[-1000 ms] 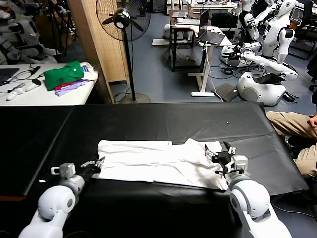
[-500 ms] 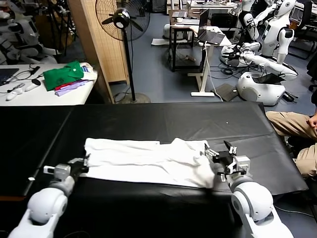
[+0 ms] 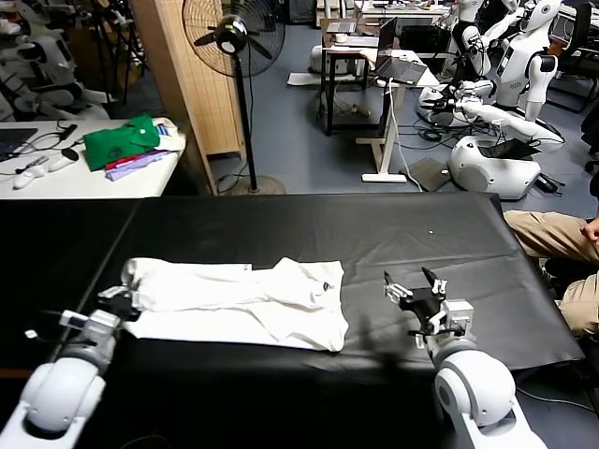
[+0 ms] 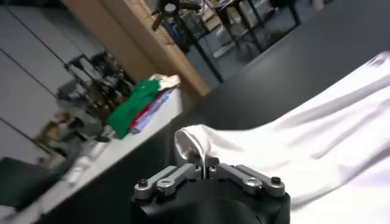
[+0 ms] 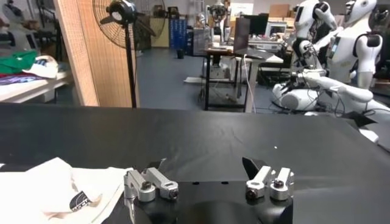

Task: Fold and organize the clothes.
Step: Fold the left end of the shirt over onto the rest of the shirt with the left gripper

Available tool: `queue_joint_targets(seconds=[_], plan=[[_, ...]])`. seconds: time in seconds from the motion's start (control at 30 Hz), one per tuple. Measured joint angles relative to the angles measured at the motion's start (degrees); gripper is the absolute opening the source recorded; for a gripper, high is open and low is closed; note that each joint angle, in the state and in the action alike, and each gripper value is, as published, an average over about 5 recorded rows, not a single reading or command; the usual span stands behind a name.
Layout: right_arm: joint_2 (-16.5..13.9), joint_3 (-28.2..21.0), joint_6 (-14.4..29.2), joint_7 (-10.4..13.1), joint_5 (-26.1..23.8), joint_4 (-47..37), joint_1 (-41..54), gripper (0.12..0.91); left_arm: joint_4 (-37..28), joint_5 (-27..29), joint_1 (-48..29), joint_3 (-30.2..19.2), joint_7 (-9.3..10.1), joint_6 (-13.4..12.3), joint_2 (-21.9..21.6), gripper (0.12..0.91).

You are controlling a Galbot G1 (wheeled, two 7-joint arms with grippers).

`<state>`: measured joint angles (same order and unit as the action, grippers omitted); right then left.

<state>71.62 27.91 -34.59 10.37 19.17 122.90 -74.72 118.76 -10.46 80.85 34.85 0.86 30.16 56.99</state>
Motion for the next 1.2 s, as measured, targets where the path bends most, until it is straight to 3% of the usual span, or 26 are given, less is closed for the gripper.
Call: queue_joint_targets(seconds=[0.2,0.5,0.67,0.97,1.07,1.2], plan=[[0.51,1.35,-0.01,-0.14,-0.60,0.57,-1.51,0.798,1.67,-9.87,-4.08,-11.04,2.96,1.89,6.90,0.146],[-0.24,2.78,-0.07,-0.40,-0.89,0.78,-2.72,0.798,-2.36,-13.51,-11.43,-23.95,3.12,1.39,17.03,0.146],[-0.04,2.34,-0.10,-0.45,-1.23,0.27,-2.38,0.798,-4.32,-13.01,-13.06,-27.05,3.13,1.16,19.94,0.146],[-0.01,0.90,0.09,-1.41,-1.83,-0.73,-1.16,0.798,-5.21,-11.97,-13.30,-28.18,3.27,0.73,22.57,0.148],[-0.57,1.04,0.23,-1.56,-1.43,-0.76,-0.62,0.798,-5.66,-11.95,-13.39,-28.46,2.94,0.13,23.63,0.214],[-1.62,0.97,0.25,-1.39,-0.69,-0.89,0.29,0.798,-5.69,-12.50,-13.38,-29.10,2.00,-0.26,25.20,0.429]])
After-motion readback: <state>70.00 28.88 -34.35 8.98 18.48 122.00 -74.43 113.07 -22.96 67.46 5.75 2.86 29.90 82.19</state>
